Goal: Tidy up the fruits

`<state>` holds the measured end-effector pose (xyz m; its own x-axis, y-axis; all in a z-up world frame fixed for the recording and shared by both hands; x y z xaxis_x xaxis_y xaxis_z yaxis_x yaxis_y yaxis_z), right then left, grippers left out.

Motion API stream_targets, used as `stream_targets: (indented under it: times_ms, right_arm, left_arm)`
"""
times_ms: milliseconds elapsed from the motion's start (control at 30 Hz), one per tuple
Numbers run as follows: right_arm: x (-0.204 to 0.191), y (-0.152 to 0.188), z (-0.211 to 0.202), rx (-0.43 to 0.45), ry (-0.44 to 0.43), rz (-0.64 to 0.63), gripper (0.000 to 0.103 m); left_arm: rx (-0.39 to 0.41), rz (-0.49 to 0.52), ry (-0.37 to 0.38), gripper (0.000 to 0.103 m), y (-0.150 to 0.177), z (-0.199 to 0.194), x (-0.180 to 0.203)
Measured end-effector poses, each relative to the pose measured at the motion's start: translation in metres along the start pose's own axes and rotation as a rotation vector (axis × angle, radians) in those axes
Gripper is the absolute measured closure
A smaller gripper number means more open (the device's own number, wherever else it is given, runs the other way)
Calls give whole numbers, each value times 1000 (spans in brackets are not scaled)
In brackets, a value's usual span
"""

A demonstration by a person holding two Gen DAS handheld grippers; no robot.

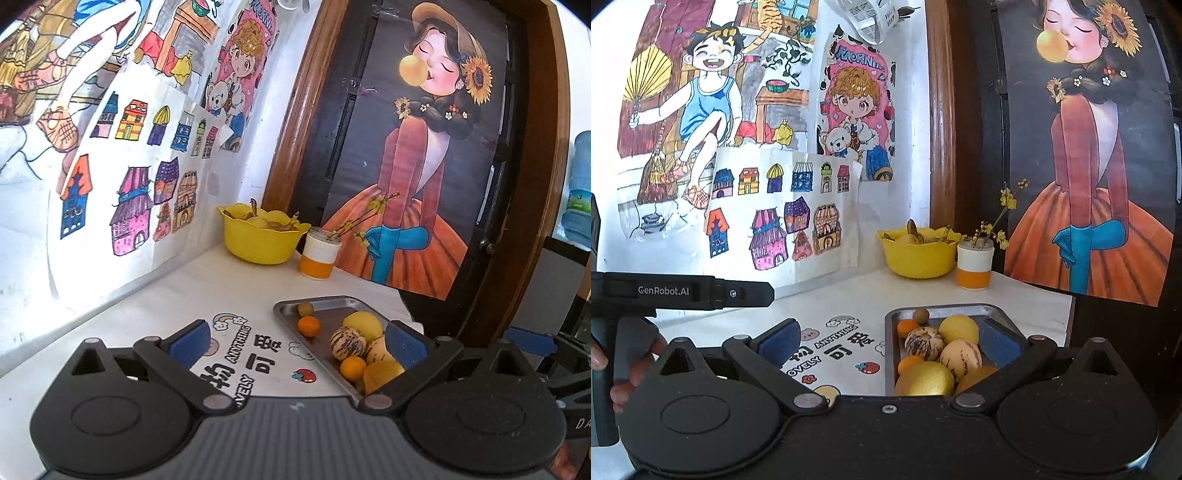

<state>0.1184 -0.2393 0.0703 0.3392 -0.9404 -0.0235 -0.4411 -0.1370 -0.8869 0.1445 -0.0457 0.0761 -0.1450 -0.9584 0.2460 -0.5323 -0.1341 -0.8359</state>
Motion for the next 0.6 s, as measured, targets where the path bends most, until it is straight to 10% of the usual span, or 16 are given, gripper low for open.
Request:
stream_targets:
  times_ms: [600]
  right_arm:
    - [-24,55,15,-57,36,101,1]
  left_arm:
    - [-38,-46,-136,0,58,-6,-26]
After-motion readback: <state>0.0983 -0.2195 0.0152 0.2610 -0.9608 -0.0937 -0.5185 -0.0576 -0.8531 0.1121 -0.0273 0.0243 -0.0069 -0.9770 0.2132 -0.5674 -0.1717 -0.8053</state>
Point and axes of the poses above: each gripper's, at about its wrist camera, not at the fingertips, and z roughly the way its jaws point, x to its right, y to its underside, the point moved 4 cm from there along z, roughly the way its jaws point, and after that the axes turned 11 degrees about -x, right-handed, at the moved point
